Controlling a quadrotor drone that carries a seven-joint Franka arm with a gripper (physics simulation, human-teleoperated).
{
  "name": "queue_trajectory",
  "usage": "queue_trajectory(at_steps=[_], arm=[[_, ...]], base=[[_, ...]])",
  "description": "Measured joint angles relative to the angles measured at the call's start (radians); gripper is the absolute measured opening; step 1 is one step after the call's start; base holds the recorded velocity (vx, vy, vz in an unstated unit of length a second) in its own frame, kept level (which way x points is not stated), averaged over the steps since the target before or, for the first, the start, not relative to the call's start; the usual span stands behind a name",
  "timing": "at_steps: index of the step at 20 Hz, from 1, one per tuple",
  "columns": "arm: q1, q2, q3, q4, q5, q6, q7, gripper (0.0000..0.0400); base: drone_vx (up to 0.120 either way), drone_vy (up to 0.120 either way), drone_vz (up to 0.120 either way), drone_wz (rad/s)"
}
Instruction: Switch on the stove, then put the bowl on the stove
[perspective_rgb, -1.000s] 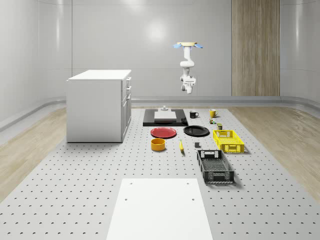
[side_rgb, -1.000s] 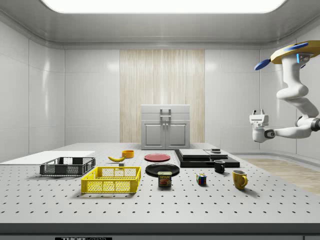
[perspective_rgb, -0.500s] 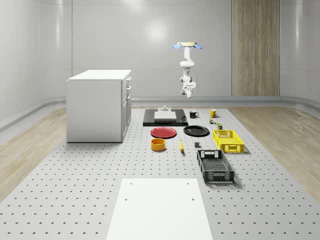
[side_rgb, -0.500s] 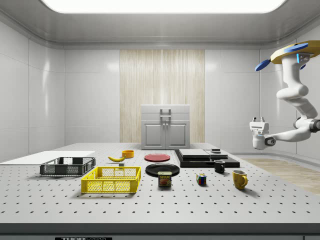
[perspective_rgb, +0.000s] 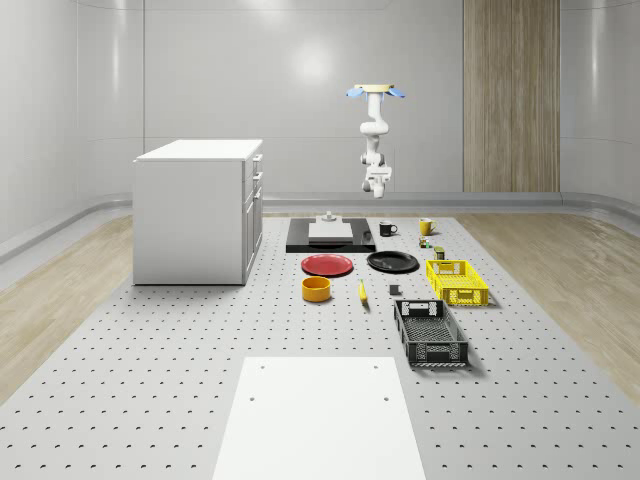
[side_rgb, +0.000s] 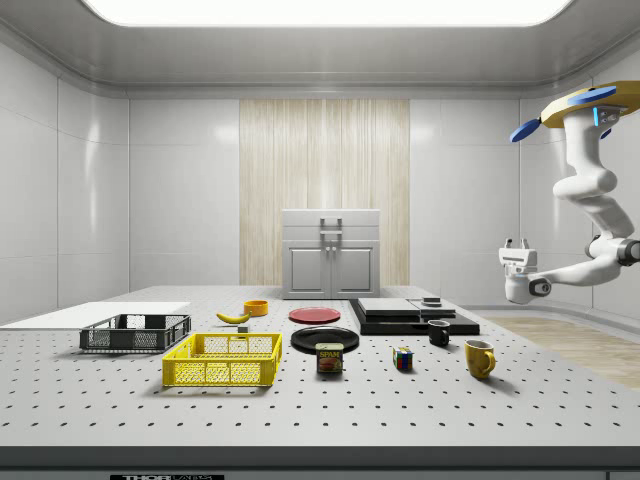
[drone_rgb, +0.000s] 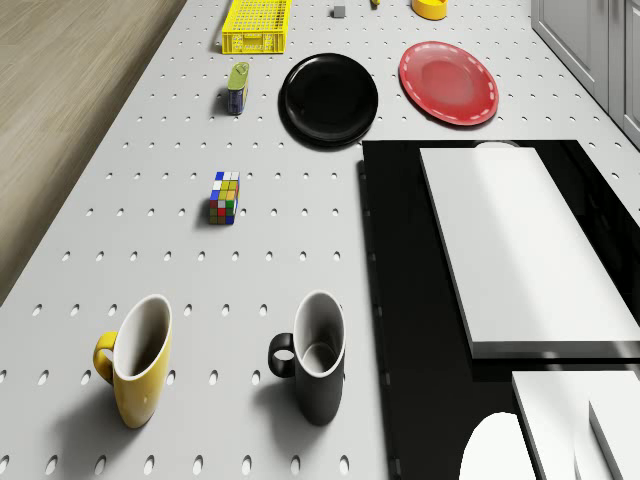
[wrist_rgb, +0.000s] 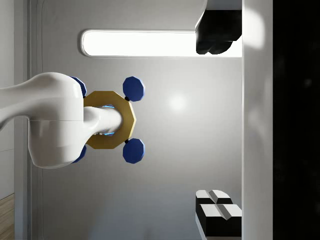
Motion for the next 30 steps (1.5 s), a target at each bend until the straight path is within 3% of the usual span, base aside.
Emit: queue_trajectory(at_steps=[11, 19, 30], arm=[[-0.001, -0.003, 0.001, 0.002, 0.000, 0.004, -0.001, 0.0400], [-0.002, -0.007, 0.003, -0.002, -0.002, 0.010, -0.001, 0.0400], [-0.006, -0.012, 0.013, -0.008, -0.016, 0.018, 0.001, 0.0400]], base=[[0.102, -0.109, 0.000, 0.000], [0.005, -0.120, 0.000, 0.000], [0.113, -0.120, 0.000, 0.000]])
